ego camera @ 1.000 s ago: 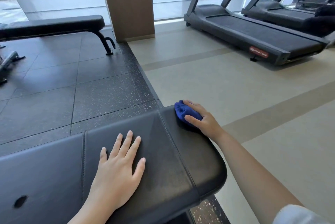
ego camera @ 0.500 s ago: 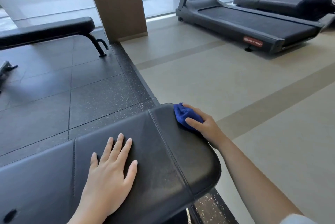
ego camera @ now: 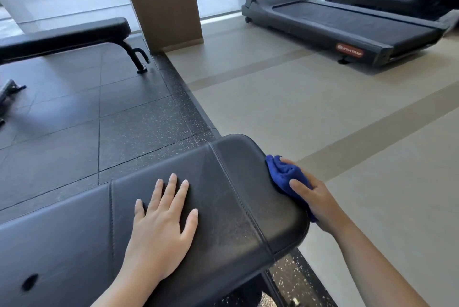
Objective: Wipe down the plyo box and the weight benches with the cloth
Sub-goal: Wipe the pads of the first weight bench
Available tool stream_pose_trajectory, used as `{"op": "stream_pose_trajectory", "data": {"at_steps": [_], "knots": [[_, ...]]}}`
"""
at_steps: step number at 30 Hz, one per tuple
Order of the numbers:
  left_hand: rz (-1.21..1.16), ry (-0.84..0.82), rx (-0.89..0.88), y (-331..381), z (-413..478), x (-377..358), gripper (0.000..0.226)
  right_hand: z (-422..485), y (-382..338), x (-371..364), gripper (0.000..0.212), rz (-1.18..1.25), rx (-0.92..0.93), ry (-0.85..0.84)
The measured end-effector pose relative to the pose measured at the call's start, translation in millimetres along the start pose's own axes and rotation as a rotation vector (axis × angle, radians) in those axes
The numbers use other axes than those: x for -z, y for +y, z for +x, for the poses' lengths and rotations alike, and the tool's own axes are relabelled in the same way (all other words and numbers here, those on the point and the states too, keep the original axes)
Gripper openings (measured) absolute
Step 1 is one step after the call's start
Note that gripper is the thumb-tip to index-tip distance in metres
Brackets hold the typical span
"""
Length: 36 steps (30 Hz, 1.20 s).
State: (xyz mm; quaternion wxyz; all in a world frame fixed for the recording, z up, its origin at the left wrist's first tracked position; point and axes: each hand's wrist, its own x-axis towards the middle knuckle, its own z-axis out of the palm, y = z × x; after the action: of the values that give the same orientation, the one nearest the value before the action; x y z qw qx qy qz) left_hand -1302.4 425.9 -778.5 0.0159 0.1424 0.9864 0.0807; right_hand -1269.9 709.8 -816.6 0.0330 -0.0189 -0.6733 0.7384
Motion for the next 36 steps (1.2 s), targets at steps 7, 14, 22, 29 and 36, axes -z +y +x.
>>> {"op": "stream_pose_trajectory", "data": {"at_steps": [7, 14, 22, 29, 36], "knots": [[-0.013, 0.002, -0.019, 0, 3, 1, 0.088, 83, -11, -17, 0.031, -0.111, 0.030, -0.048], [0.016, -0.016, -0.021, -1, 3, 3, 0.082, -8, -11, -15, 0.047, -0.014, 0.023, 0.101], [0.007, -0.030, -0.035, -1, 2, 2, 0.059, -64, 13, -80, 0.050, -0.458, 0.230, 0.835], [-0.013, -0.036, -0.052, -1, 3, 3, 0.058, -70, 32, -120, 0.047, -0.960, 0.458, 1.008], [-0.010, -0.039, -0.056, -2, 3, 1, 0.059, -44, -2, -80, 0.054, -1.375, 0.560, 0.560]]}}
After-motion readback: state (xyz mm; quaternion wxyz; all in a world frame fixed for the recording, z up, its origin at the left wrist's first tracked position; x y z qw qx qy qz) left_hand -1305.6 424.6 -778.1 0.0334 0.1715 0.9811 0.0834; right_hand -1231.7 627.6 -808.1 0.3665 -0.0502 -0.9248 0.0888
